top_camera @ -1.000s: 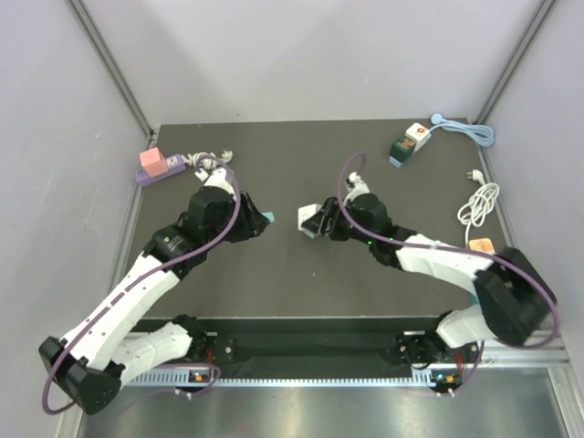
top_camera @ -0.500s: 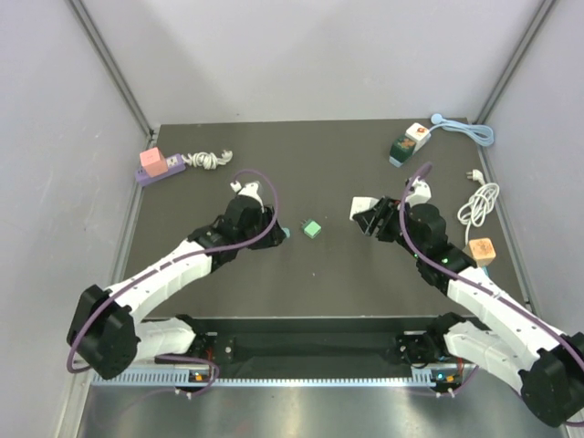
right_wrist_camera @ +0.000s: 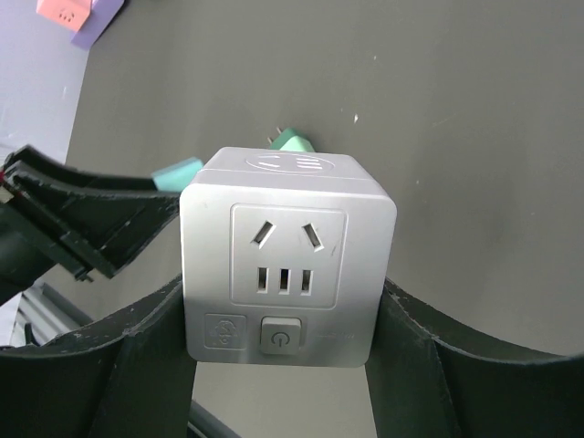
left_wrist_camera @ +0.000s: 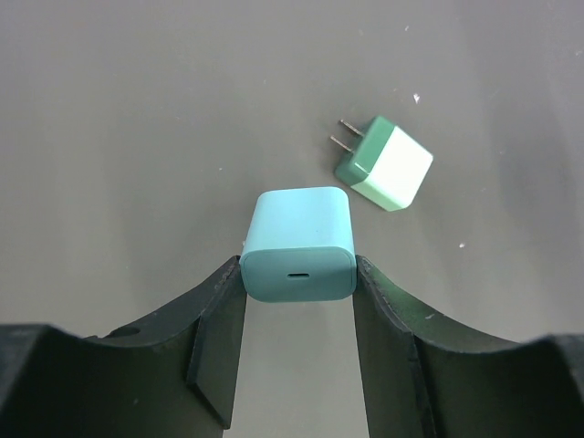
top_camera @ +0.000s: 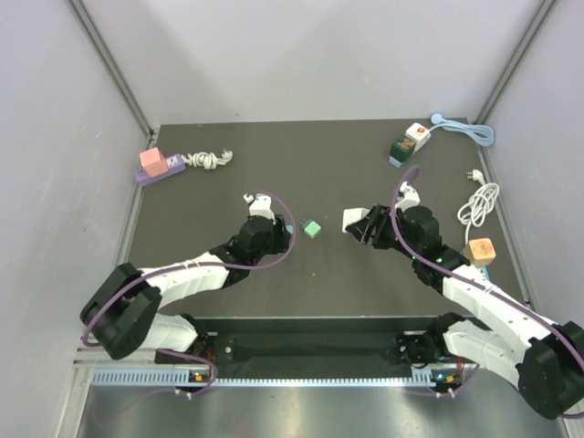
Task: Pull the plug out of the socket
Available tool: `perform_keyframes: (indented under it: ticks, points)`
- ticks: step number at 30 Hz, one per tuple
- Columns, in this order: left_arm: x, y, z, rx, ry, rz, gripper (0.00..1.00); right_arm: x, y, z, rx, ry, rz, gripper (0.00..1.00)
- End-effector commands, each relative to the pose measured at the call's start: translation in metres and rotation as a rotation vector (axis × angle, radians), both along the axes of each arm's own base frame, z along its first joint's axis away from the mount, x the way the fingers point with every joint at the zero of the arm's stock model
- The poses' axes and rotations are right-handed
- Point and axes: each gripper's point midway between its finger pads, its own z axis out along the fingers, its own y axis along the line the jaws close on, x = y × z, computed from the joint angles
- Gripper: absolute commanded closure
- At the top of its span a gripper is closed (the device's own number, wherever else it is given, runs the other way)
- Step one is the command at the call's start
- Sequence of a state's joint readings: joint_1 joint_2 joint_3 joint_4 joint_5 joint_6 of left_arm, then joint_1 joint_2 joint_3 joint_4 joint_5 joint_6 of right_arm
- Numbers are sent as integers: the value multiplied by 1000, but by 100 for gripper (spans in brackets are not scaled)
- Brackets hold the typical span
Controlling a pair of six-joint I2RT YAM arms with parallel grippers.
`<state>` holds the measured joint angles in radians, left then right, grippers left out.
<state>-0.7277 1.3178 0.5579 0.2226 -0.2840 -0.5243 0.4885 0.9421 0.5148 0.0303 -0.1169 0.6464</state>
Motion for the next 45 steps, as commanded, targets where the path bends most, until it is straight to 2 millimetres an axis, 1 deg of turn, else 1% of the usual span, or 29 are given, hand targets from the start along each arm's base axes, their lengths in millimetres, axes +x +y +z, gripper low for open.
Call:
perform_keyframes:
  ticks: [1,3,4,5,8,9,11,12,17,18,20,21,22,23,24,25,26,28,29,31,32,33,35,36,38,39,41,44,45]
  points:
    - [24,-17,23,-29,-101,-11,97,4,13,15,74,-54,43,100]
    - [26,-22,14,0,-63,-22,92,3,15,11,81,-44,52,100]
    - [24,-26,10,1,-41,-43,86,3,15,7,79,-36,53,100]
    - [23,-28,8,8,-35,-62,72,3,15,6,82,-36,55,100]
    - [19,-29,1,4,-21,-74,44,3,16,2,79,-27,58,100]
    - [18,-29,0,2,-20,-80,25,3,17,1,81,-24,60,100]
    - [17,-30,2,-2,-16,-91,17,4,20,1,86,-20,74,100]
    - [14,-29,3,1,-11,-91,4,4,23,0,85,-18,83,100]
    - [6,-19,19,1,-14,-80,2,4,42,0,94,-8,137,100]
    - [4,-14,31,-13,-36,-68,1,4,46,1,95,-10,149,100]
    - [-3,-3,36,9,-23,-50,1,1,65,4,109,-13,217,100]
    - [-1,7,51,10,-51,-8,1,0,72,5,115,-13,248,100]
    - [-9,22,46,57,-7,27,2,4,84,5,114,-4,277,100]
    - [-8,32,64,54,-27,66,2,-4,98,4,113,7,336,100]
    - [-7,48,70,81,-33,126,3,-5,107,3,111,15,364,100]
    - [-16,65,65,129,17,165,4,-2,122,0,105,30,395,100]
    - [-13,78,83,113,-6,220,4,-13,139,-1,102,37,457,100]
    - [-16,100,92,116,10,291,4,-16,166,-1,99,44,517,100]
    - [-17,120,99,114,25,344,5,-31,185,-1,101,45,580,100]
    - [-22,138,100,91,73,397,6,-37,215,-2,117,42,645,100]
    - [-26,161,102,92,111,471,6,-55,232,-1,146,66,707,100]
    - [-28,170,103,88,130,501,6,-57,245,-10,160,95,729,100]
    - [-30,182,108,63,163,550,5,-75,269,-5,254,124,807,100]
    - [-35,184,105,67,196,554,5,-76,281,-16,269,154,826,99]
    - [-37,184,107,58,232,570,5,-86,295,-17,318,184,869,97]
    - [-42,184,104,53,266,582,5,-85,303,-28,321,209,874,95]
    - [-42,177,103,28,299,562,5,-84,308,-33,335,229,879,91]
    - [-45,170,102,-13,326,555,5,-79,313,-45,302,239,869,80]
    - [-46,165,100,-36,341,543,5,-78,312,-50,272,255,861,69]
